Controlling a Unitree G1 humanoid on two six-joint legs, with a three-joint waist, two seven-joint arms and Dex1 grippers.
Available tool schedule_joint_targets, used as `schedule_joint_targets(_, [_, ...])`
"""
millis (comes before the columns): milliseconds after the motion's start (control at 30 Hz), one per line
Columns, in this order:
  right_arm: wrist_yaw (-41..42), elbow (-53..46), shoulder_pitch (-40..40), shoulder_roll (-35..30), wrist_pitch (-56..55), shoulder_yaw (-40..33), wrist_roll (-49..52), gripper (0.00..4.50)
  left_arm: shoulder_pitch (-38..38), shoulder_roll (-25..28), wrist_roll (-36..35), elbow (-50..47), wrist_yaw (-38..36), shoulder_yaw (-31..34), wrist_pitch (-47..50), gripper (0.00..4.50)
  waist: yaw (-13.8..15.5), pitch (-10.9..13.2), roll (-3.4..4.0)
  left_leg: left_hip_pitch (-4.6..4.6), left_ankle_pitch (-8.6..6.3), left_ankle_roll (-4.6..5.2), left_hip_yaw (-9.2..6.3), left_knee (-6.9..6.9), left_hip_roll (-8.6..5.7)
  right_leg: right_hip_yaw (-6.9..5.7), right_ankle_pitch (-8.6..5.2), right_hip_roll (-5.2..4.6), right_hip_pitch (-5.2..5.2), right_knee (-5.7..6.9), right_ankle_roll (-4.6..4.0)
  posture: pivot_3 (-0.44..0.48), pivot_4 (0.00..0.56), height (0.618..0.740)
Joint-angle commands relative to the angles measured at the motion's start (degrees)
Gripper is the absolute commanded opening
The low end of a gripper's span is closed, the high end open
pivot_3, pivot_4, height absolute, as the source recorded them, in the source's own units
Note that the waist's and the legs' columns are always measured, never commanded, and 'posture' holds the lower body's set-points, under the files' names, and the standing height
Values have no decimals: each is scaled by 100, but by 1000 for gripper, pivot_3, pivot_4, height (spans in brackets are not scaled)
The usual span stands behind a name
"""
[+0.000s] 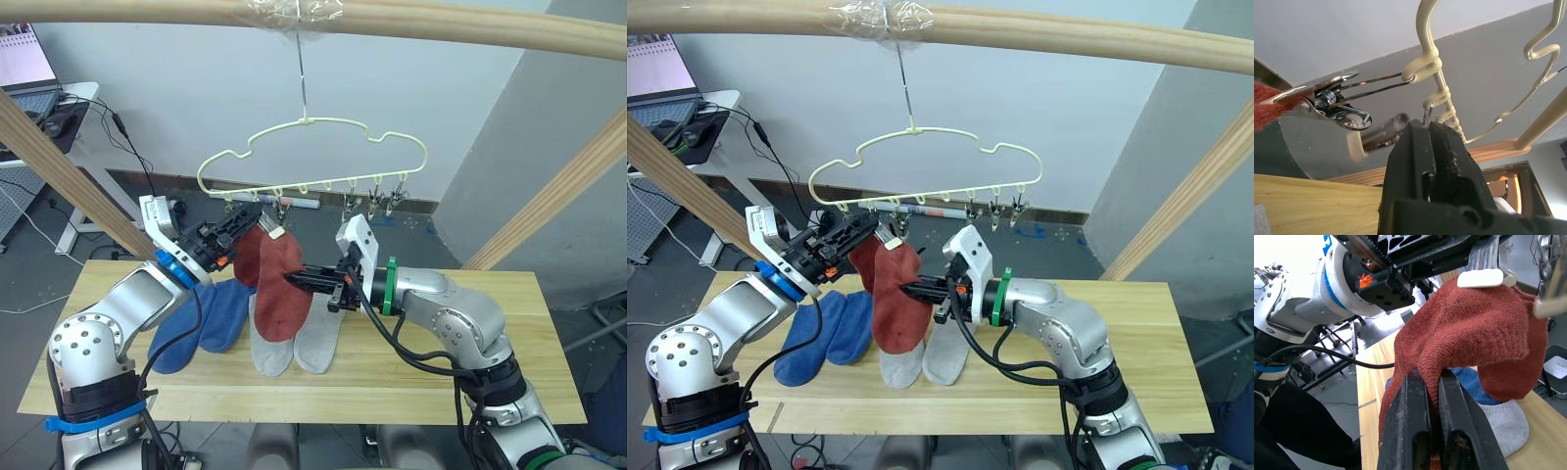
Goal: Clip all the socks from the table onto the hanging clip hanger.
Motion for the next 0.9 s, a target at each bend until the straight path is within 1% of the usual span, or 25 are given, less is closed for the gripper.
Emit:
schedule_joint_targets(33, [-26, -57, -78, 58, -147, -33, 53, 28, 43, 99, 59, -250, -199, -15, -132, 0, -1, 0, 0, -1, 0, 0, -1, 0, 0, -1, 0, 0, 0, -1, 0, 123, 255, 740])
schedule_joint_targets(100, [-37, -35, -75, 68, -176, -13, 36, 28, 73, 105, 193, -340, -331, -14, -213, 0, 0, 1, 1, -2, 0, 0, 0, -2, 0, 0, 0, 0, -2, -1, 0, 128, 256, 740])
schedule_joint_targets(200, [-72, -5, -68, 102, -205, 19, 22, 0, 174, 117, 158, -492, -559, -12, -243, 875, 1, 1, 1, -4, 0, 0, 0, -4, 0, -1, 0, 0, -4, -2, 0, 128, 256, 740])
schedule_joint_targets(300, [-87, 4, -53, 111, -218, 60, 21, 0, 215, 146, 215, -533, -559, -47, -269, 1929, 4, 1, 1, -6, 0, 0, -1, -4, 0, -1, 0, -1, -4, -3, 0, 128, 256, 740])
schedule_joint_targets(467, [-99, 36, -47, 133, -242, 115, 15, 0, 187, 171, 396, -504, -481, -87, -369, 3491, 4, 1, 2, -5, 0, 0, -1, -3, 0, 0, 0, 0, -4, -4, 0, 132, 253, 740])
schedule_joint_targets(533, [-145, 85, -52, 190, -226, 128, 15, 0, 188, 238, 615, -529, -545, -103, -422, 3491, 2, 1, 2, -5, 0, 0, 0, -3, 0, 0, 0, 0, -4, -4, 1, 136, 249, 740])
schedule_joint_targets(633, [-119, 162, -36, 290, -17, 92, 207, 810, 316, 409, 1372, -698, -831, -326, -551, 3526, 1, 2, 2, -5, 0, 0, -1, -7, 2, -1, 0, 2, -6, -3, 0, 136, 249, 740])
schedule_joint_targets(700, [-101, 215, -22, 368, 155, 28, 364, 1511, 398, 421, 1638, -759, -989, -428, -625, 3526, 5, 2, 3, -5, 0, 0, 2, -10, -1, 2, -1, 1, -7, -5, 0, 136, 249, 740])
schedule_joint_targets(733, [-100, 246, -16, 377, 182, 17, 370, 1868, 437, 419, 1753, -800, -1064, -474, -662, 3526, 6, 2, 3, -5, 0, 0, 2, -10, -1, 2, 0, 0, -7, -5, 0, 146, 240, 740])
schedule_joint_targets(833, [-116, 342, 8, 199, 77, 143, 113, 2966, 543, 446, 2041, -914, -1262, -576, -737, 3526, 20, 2, 3, -8, 0, 0, 1, -9, -1, 0, 0, -1, -8, -8, 0, 146, 240, 740])
schedule_joint_targets(900, [-7, 345, 89, -75, -107, 286, -102, 3715, 640, 527, 2380, -990, -1416, -696, -803, 3526, 20, 2, 3, -8, 0, 0, 1, -9, -1, 1, -1, -1, -8, -8, 0, 145, 236, 740])
